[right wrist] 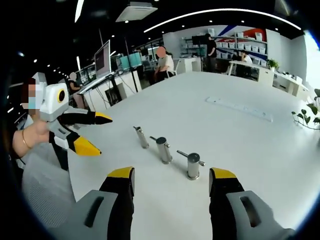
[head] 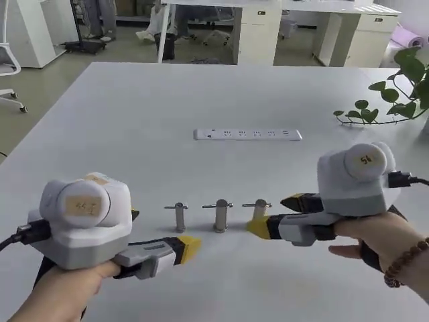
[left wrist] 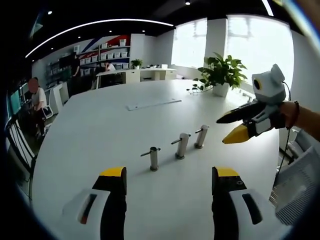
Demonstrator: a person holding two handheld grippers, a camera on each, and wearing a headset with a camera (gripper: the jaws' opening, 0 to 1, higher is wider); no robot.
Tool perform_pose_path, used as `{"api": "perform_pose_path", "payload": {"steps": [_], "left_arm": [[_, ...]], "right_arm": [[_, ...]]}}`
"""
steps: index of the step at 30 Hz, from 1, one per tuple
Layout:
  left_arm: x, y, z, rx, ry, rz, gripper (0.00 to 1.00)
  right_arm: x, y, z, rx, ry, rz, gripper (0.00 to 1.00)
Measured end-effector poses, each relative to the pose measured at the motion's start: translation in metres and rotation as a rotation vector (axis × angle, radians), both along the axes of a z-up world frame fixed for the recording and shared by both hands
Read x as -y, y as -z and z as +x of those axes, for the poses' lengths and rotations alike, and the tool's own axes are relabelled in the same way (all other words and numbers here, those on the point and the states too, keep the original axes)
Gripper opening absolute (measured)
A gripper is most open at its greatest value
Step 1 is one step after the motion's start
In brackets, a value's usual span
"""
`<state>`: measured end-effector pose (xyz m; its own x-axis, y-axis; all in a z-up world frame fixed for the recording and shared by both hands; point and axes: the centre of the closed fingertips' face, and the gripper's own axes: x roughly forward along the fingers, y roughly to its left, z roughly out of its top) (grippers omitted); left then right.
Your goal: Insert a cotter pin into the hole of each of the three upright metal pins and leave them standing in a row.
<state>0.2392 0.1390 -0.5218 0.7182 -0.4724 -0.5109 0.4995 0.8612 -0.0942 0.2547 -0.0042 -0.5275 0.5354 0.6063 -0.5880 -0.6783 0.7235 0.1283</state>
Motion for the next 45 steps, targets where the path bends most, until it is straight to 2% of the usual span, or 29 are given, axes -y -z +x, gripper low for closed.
{"api": "perform_pose_path", "payload": {"steps": [3,8,9,11,15,17,20,22,27,33,38,42,45], "left_arm": [[-0.002,0.001,0.001,-0.009,-0.009,0.013,0.69],[-0.006,0.002,-0.001,0.001,-0.019,0.05,0.71],[-0.006,0.002,-0.003,0.008,-0.016,0.06,0.72],[-0.006,0.002,-0.006,0.005,-0.012,0.066,0.75],[-0.005,0.003,-0.008,-0.008,-0.025,0.049,0.79],[-0.002,0.001,-0.01,-0.01,-0.025,0.038,0.81],[0.001,-0.002,-0.011,-0.003,-0.018,0.033,0.86],[0.003,-0.001,-0.014,-0.016,-0.008,0.043,0.88],[0.001,-0.001,-0.018,-0.015,-0.022,0.043,0.9],[-0.008,-0.008,-0.017,0.0,-0.06,0.02,0.94],[-0.009,-0.009,-0.017,0.006,-0.064,0.016,0.98],[-0.008,-0.014,-0.017,0.016,-0.065,-0.004,0.99],[-0.009,-0.013,-0.018,0.013,-0.063,0.004,0.99]], "right_arm": [[0.001,0.0,-0.004,0.0,0.005,-0.01,0.61],[0.004,-0.003,-0.01,0.002,0.028,-0.004,0.69],[0.005,-0.004,-0.011,0.028,0.016,-0.028,0.71],[0.006,-0.003,-0.013,0.03,0.019,-0.053,0.72],[0.005,-0.002,-0.017,0.021,0.049,-0.003,0.77],[0.004,-0.002,-0.019,0.025,0.052,0.003,0.78],[0.006,-0.001,-0.019,0.034,0.055,-0.012,0.8],[0.011,0.001,-0.018,0.046,0.065,-0.043,0.82],[0.013,-0.003,-0.02,0.043,0.079,-0.009,0.86],[0.015,-0.003,-0.024,0.035,0.085,-0.012,0.88],[0.012,-0.004,-0.027,0.035,0.072,-0.016,0.88],[0.012,-0.006,-0.027,0.031,0.078,0.001,0.9],[0.012,-0.007,-0.027,0.027,0.082,0.014,0.91]]}}
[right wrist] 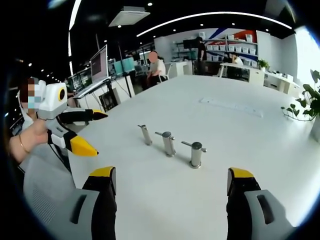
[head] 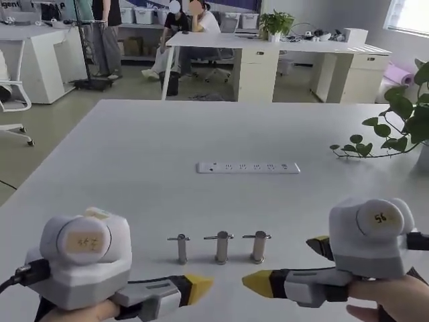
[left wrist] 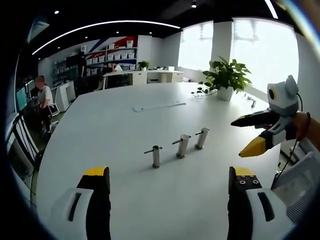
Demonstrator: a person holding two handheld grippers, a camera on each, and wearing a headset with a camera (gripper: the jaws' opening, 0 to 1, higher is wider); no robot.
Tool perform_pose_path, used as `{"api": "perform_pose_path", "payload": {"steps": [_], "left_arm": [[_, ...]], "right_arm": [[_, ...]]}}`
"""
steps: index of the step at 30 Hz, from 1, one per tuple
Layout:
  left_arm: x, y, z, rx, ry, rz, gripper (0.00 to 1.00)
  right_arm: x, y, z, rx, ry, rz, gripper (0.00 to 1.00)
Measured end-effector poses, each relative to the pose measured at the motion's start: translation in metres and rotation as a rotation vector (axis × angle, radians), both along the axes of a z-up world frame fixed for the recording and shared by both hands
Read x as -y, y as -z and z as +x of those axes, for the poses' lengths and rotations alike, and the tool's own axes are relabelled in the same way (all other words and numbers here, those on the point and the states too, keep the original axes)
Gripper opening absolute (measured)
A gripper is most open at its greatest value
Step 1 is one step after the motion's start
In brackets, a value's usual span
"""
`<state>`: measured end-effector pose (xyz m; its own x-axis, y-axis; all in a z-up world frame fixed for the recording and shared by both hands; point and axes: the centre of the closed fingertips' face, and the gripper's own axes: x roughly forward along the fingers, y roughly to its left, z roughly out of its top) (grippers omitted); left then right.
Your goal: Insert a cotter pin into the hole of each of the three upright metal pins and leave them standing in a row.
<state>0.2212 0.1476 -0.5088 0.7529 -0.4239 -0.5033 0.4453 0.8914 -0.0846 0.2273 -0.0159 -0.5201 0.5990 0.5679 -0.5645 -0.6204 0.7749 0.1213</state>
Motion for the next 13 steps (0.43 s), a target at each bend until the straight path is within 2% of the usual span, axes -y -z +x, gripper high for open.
{"api": "perform_pose_path", "payload": {"steps": [9,13], "left_arm": [[-0.0031,0.0029,-0.0023,-0.017,-0.005,0.017,0.98],[-0.0029,0.0011,-0.0011,-0.012,-0.007,0.002,0.98]], "right_arm": [[0.0071,0.0041,-0.0015,-0.018,0.018,-0.018,0.88],[0.006,0.0001,0.0007,-0.008,0.034,0.031,0.88]]}}
